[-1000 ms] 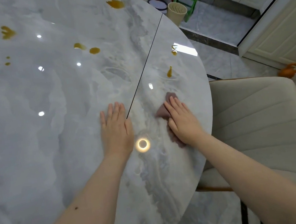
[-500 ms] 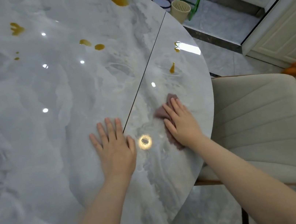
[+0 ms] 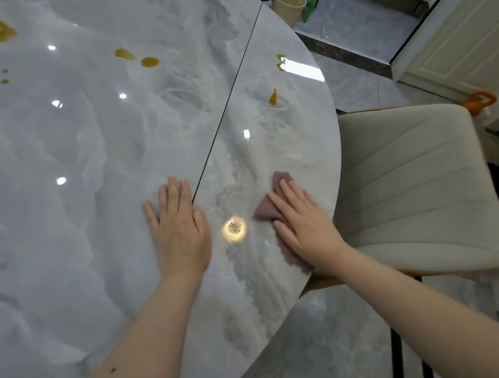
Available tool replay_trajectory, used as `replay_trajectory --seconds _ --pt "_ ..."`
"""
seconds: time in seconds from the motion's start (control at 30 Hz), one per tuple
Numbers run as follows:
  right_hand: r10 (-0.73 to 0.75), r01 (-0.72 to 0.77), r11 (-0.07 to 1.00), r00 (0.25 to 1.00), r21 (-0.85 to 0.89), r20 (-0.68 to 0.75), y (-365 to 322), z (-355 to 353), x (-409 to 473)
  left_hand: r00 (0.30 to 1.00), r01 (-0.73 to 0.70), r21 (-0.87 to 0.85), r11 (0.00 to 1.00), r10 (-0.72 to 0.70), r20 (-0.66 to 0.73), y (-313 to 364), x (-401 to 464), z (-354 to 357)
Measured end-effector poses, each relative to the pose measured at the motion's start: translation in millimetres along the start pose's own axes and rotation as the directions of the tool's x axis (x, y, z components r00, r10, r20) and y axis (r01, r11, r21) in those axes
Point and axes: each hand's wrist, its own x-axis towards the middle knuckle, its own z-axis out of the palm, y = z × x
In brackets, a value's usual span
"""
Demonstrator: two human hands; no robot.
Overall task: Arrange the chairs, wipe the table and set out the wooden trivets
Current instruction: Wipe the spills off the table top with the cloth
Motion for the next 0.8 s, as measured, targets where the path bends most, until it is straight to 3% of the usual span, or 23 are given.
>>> replay_trajectory --seconds 0.1,0.2,0.27,0.37,0.47,0.63,0.7,0.8 --pt "0.184 -0.184 0.983 0.983 0.001 -0.029 7.5 -1.6 33.1 0.989 -0.144 0.096 0.985 0.145 0.001 3.2 -2.5 1.6" --pt "0.342 -0.341 0.940 0.938 0.024 -0.061 -18.8 4.9 58.3 0.989 -0.150 0.135 0.979 0.150 0.011 2.4 -2.1 5.8" --pt "0.244 -0.242 0.969 0.967 0.038 -0.068 -38.1 9.4 46.3 0.993 -0.115 0.122 0.986 0.109 0.050 2.2 -1.4 6.2" --pt "-0.067 0.068 0.997 0.998 0.036 -0.012 -45.7 7.8 -4.7 0.991 -0.118 0.110 0.987 0.109 0.081 0.9 -1.9 6.7" --pt "-0.117 0.118 0.993 0.993 -0.014 0.034 -17.7 2.7 -27.7 0.992 -0.110 0.116 0.987 0.101 0.080 4.1 -2.1 6.4" --pt "0.185 -0.190 0.980 0.979 -0.065 -0.086 7.8 -7.5 12.1 0.983 -0.128 0.324 0.938 0.076 0.166 10.6 4.2 1.5" --pt "0.319 -0.318 0.948 0.943 0.022 -0.100 6.5 -5.3 35.1 0.974 -0.149 0.423 0.894 0.057 0.221 22.8 13.9 -8.9" --pt "0.449 -0.421 0.889 0.878 0.180 -0.167 -8.4 0.9 51.4 0.968 -0.162 0.425 0.891 0.060 0.243 44.7 40.8 -17.6"
